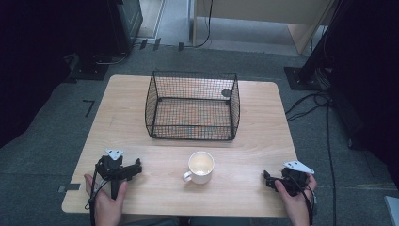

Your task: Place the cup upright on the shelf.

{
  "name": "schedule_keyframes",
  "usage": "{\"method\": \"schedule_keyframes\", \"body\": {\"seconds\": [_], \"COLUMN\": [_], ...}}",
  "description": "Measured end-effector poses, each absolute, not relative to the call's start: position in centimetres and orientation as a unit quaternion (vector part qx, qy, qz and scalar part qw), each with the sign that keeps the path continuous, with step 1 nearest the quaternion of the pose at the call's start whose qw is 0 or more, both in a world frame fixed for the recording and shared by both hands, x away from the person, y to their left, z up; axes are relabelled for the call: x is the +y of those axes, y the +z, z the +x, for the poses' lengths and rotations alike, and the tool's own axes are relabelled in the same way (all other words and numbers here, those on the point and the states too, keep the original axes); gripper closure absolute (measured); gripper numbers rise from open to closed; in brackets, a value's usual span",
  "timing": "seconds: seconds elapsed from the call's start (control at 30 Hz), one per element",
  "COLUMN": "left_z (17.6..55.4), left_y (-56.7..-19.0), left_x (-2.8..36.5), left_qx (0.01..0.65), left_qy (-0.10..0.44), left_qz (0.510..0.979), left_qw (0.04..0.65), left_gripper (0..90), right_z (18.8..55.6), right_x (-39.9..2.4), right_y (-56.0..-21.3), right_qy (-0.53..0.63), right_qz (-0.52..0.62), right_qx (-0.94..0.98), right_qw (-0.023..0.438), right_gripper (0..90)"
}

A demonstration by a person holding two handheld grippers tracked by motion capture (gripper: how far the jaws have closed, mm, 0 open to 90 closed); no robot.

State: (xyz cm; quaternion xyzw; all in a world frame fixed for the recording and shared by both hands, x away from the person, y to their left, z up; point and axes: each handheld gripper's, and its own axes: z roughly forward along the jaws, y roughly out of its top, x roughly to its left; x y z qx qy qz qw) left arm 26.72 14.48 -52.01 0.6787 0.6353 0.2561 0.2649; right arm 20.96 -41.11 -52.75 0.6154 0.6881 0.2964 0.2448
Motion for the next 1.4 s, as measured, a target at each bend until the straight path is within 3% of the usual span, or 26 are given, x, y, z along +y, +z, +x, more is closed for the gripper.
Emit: {"method": "schedule_keyframes", "body": {"seconds": [0.33,0.7,1.4], "left_z": [26.8,26.8,26.8], "left_y": [-52.0,-52.0,-52.0], "left_x": [14.4,14.4,14.4], "left_qx": [0.648,0.648,0.648], "left_qy": [0.261,0.261,0.261], "left_qz": [0.666,0.666,0.666], "left_qw": [0.261,0.261,0.261], "left_gripper": [0.0,0.0,0.0], "right_z": [20.7,20.0,20.0], "right_x": [-40.6,-37.8,-29.2], "right_y": [-52.3,-49.3,-46.1], "right_qy": [0.313,0.361,0.42], "right_qz": [0.617,0.589,0.493], "right_qx": [0.683,0.683,0.736], "right_qw": [0.234,0.238,0.197], "right_gripper": [0.0,3.6,1.5]}}
